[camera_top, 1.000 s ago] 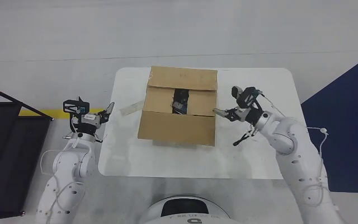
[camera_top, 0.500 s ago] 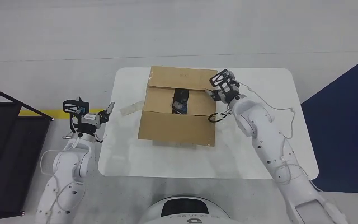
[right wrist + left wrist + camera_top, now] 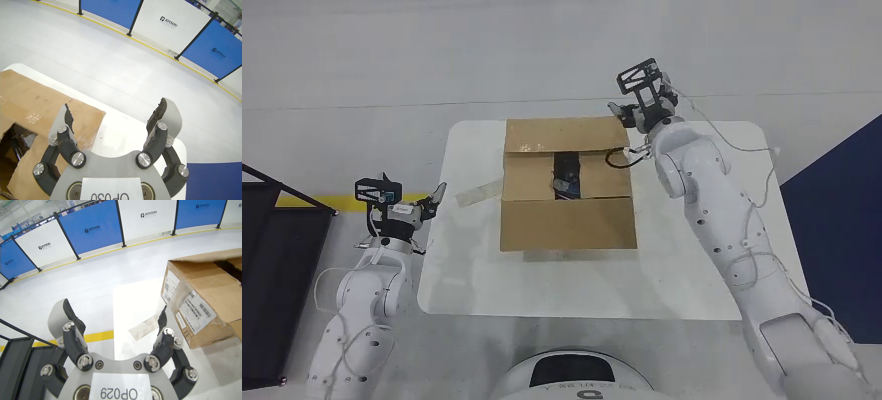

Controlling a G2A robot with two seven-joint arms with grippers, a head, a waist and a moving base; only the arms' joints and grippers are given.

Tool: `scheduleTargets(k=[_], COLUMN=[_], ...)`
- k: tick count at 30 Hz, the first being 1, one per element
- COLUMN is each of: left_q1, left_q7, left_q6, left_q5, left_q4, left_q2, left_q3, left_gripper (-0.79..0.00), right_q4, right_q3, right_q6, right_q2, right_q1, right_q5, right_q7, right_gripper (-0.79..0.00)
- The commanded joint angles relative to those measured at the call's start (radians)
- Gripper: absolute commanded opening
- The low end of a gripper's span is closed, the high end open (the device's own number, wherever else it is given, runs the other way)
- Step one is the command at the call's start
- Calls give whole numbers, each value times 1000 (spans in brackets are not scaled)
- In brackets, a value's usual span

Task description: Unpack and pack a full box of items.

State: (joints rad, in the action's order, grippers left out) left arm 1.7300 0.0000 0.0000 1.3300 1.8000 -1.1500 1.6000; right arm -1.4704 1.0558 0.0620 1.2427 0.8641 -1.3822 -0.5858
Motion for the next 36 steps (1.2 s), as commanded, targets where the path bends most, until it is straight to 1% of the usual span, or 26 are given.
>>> scheduleTargets(k=[1, 2, 4, 5, 7, 9, 12, 14, 16, 18, 21, 23, 25, 29, 32, 36], left_q1=[0, 0, 0, 0, 0, 0, 0, 0, 0, 0, 0, 0, 0, 0, 0, 0], left_q7=[0, 0, 0, 0, 0, 0, 0, 0, 0, 0, 0, 0, 0, 0, 0, 0], left_q6=[0, 0, 0, 0, 0, 0, 0, 0, 0, 0, 0, 0, 0, 0, 0, 0], left_q5=[0, 0, 0, 0, 0, 0, 0, 0, 0, 0, 0, 0, 0, 0, 0, 0], left_q4=[0, 0, 0, 0, 0, 0, 0, 0, 0, 0, 0, 0, 0, 0, 0, 0], left_q2=[0, 0, 0, 0, 0, 0, 0, 0, 0, 0, 0, 0, 0, 0, 0, 0], left_q3=[0, 0, 0, 0, 0, 0, 0, 0, 0, 0, 0, 0, 0, 0, 0, 0], left_gripper=[0, 0, 0, 0, 0, 0, 0, 0, 0, 0, 0, 0, 0, 0, 0, 0], right_q4=[80, 123, 181, 187, 160, 97, -32, -116, -179, -211, -184, -144, -99, 0, 58, 115], right_q3=[-27, -52, -79, -82, -66, -38, 22, 47, 56, 46, -13, -59, -90, -130, -152, -146], right_q6=[24, 35, 1, -16, -122, -244, -423, -500, -540, -529, -421, -359, -310, -190, -162, -112], right_q2=[14, 23, 43, 48, 47, 31, -5, -26, -41, -48, -43, -32, -19, 12, 34, 58], right_q1=[-72, -108, -164, -170, -150, -94, 37, 127, 197, 239, 250, 230, 199, 117, 56, -20], right_q5=[-7, -22, 56, 82, 163, 172, 128, 33, -58, -167, -348, -409, -423, -442, -407, -361], right_q7=[-30, -42, -34, -13, 21, 42, 80, 98, 124, 140, 137, 130, 114, 14, -28, -80], right_gripper=[0, 0, 0, 0, 0, 0, 0, 0, 0, 0, 0, 0, 0, 0, 0, 0])
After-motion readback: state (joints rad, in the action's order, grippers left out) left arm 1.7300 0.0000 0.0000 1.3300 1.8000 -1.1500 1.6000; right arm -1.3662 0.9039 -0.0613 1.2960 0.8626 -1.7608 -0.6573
